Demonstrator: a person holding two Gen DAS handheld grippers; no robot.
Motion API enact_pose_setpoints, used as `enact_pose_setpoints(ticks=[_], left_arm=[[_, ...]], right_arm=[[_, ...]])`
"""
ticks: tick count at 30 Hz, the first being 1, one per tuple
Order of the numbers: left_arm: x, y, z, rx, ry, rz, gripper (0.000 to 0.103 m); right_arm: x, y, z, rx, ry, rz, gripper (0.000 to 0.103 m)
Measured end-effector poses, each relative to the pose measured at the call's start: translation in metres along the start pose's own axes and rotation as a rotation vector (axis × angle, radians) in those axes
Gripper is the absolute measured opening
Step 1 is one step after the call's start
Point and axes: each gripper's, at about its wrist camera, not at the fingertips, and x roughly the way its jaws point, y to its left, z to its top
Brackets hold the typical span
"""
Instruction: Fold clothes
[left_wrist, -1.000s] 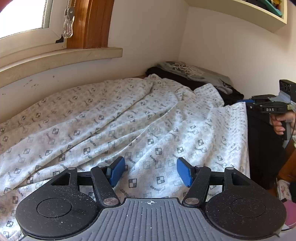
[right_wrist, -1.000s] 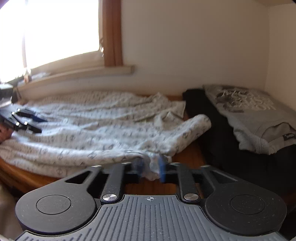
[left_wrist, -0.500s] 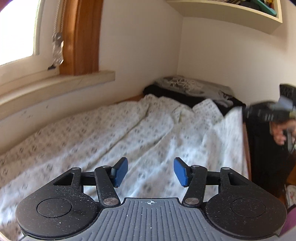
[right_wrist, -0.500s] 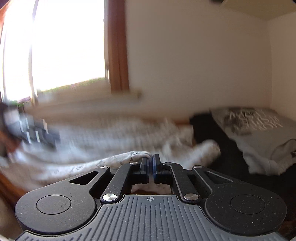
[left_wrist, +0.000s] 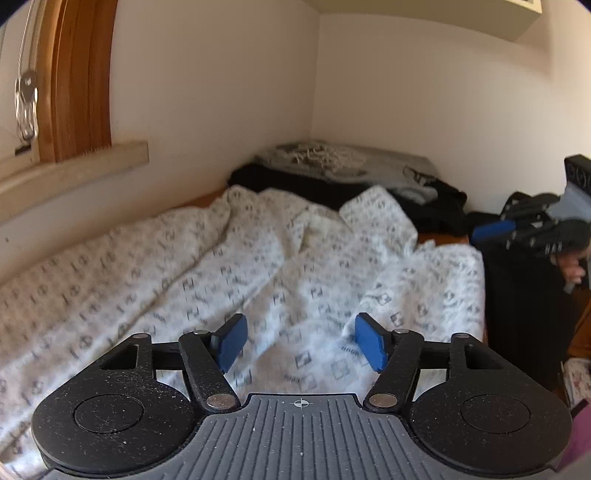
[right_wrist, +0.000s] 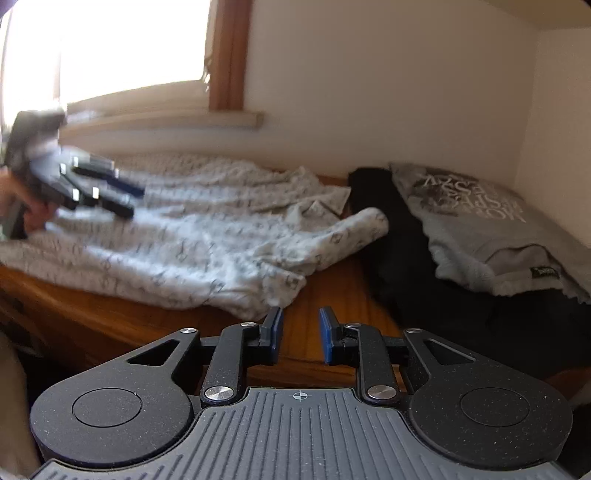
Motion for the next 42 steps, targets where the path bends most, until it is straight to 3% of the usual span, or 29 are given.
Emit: enact_pose_setpoints(ticks=[6,12,14,21,23,25,27,28,29,31,33,37,40,42], left_arm=[[0.007,0.003,-0.001,-0.019,0.046,0.004,0.076],[0.012,0.002,-0.001,-0.017,0.074,0.010,0.078],[0.012,0.002,-0.001,-0.019,0.075,0.011,0.078],[0.011,0.008,0.000,-0.050,0.069,-0.006,0.079],[0.011,0.009,0.000,-0.056,0.070,-0.012,0.080],[0.011,0.009,0.001,-0.056,0.071,-0.014,0.081],[0.011,0.009,0.000,-0.059,0.070,-0.013,0.081],[0.011,0.008,0.000,-0.061,0.069,-0.011,0.081],[0.011,0.008,0.000,-0.063,0.069,-0.009,0.081],[0.011,0.008,0.000,-0.064,0.070,-0.003,0.081],[0.012,0.005,0.000,-0.055,0.072,0.009,0.081],[0.006,0.000,0.000,-0.038,0.050,0.061,0.081],[-0.022,0.002,-0.003,-0.075,0.004,0.151,0.086],[-0.051,0.007,-0.010,-0.115,-0.023,0.199,0.092]], right_arm=[[0.003,-0.002,-0.005,0.056,-0.053,0.021,0.025],[0.023,0.003,0.005,0.163,-0.153,0.052,0.034],[0.035,0.005,0.012,0.193,-0.158,0.075,0.042],[0.084,-0.015,0.033,0.236,-0.043,-0.062,0.049],[0.096,-0.031,0.039,0.279,-0.001,-0.023,0.056],[0.109,-0.045,0.046,0.322,0.045,0.041,0.056],[0.119,-0.052,0.055,0.344,0.077,0.070,0.050],[0.122,-0.054,0.059,0.344,0.092,0.066,0.009],[0.120,-0.055,0.064,0.327,0.084,0.029,0.003],[0.104,-0.057,0.072,0.289,0.032,-0.050,0.003],[0.099,-0.061,0.071,0.284,0.028,-0.072,0.004],[0.102,-0.054,0.054,0.261,0.013,-0.103,0.020],[0.090,-0.038,0.043,0.261,-0.063,-0.103,0.053],[0.079,-0.023,0.036,0.265,-0.111,-0.084,0.059]])
